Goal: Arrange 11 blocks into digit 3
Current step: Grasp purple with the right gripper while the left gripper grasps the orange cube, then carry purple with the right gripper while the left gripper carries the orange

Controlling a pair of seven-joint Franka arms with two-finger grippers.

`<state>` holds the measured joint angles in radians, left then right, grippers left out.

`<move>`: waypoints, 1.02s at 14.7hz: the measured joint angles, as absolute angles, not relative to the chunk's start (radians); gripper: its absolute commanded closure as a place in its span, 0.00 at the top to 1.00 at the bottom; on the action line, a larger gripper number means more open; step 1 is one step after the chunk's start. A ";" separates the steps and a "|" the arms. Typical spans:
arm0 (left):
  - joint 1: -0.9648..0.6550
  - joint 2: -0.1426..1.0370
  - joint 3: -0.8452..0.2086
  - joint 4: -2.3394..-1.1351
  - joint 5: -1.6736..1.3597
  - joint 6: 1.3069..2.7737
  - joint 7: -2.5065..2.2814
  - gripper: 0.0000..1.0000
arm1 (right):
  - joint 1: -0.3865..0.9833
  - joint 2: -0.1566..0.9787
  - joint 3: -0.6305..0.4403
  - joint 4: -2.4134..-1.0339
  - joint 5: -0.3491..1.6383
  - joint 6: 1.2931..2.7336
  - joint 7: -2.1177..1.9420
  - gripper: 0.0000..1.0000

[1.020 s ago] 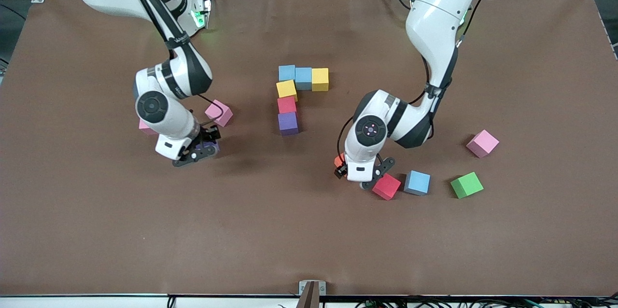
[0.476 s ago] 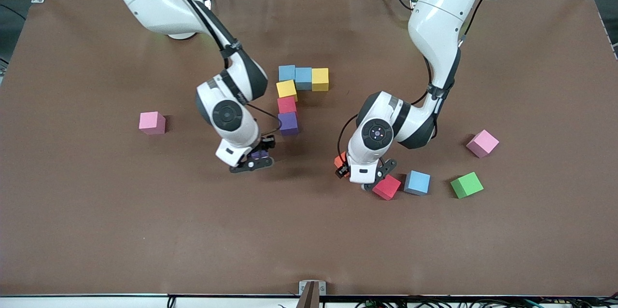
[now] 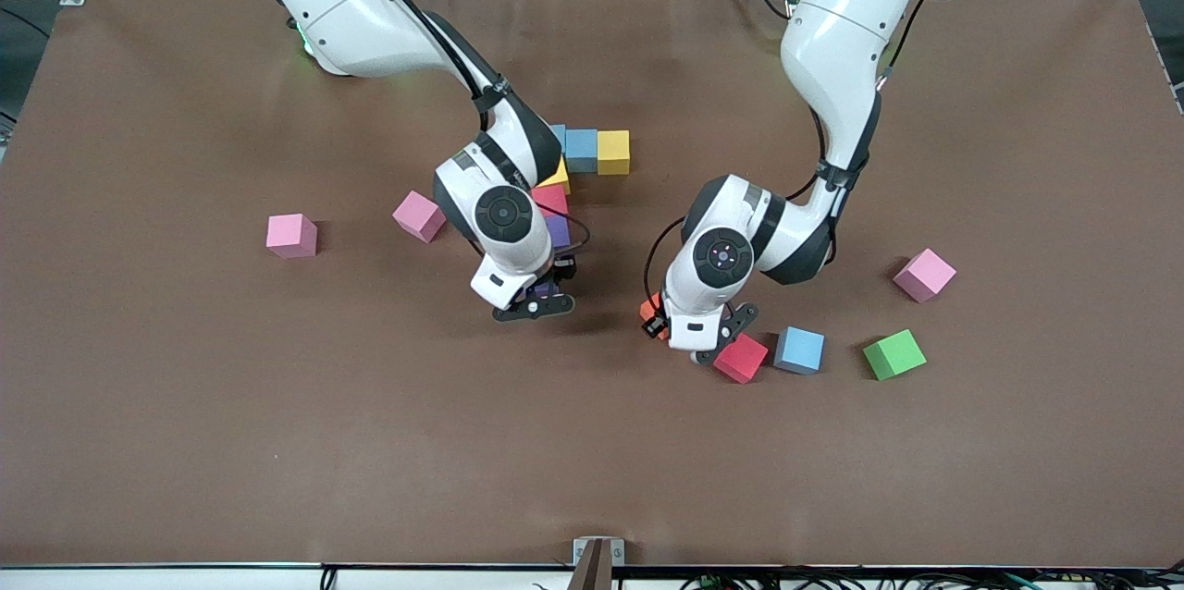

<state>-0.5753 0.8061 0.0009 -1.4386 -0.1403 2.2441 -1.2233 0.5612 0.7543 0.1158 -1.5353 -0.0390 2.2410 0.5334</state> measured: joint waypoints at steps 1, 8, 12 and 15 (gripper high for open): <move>-0.575 0.806 0.001 -1.437 -0.140 2.243 -1.223 0.26 | 0.568 0.761 0.116 -1.532 -0.039 2.242 0.541 0.30; -0.573 0.802 0.002 -1.425 -0.142 2.240 -1.223 0.06 | 0.613 0.765 0.116 -1.526 -0.039 2.243 0.549 0.32; -0.565 0.778 0.004 -1.420 -0.142 2.209 -1.223 0.01 | 0.622 0.765 0.114 -1.526 -0.039 2.241 0.550 0.32; -0.564 0.764 0.006 -1.420 -0.143 2.192 -1.258 0.01 | 0.622 0.765 0.112 -1.526 -0.039 2.240 0.550 0.32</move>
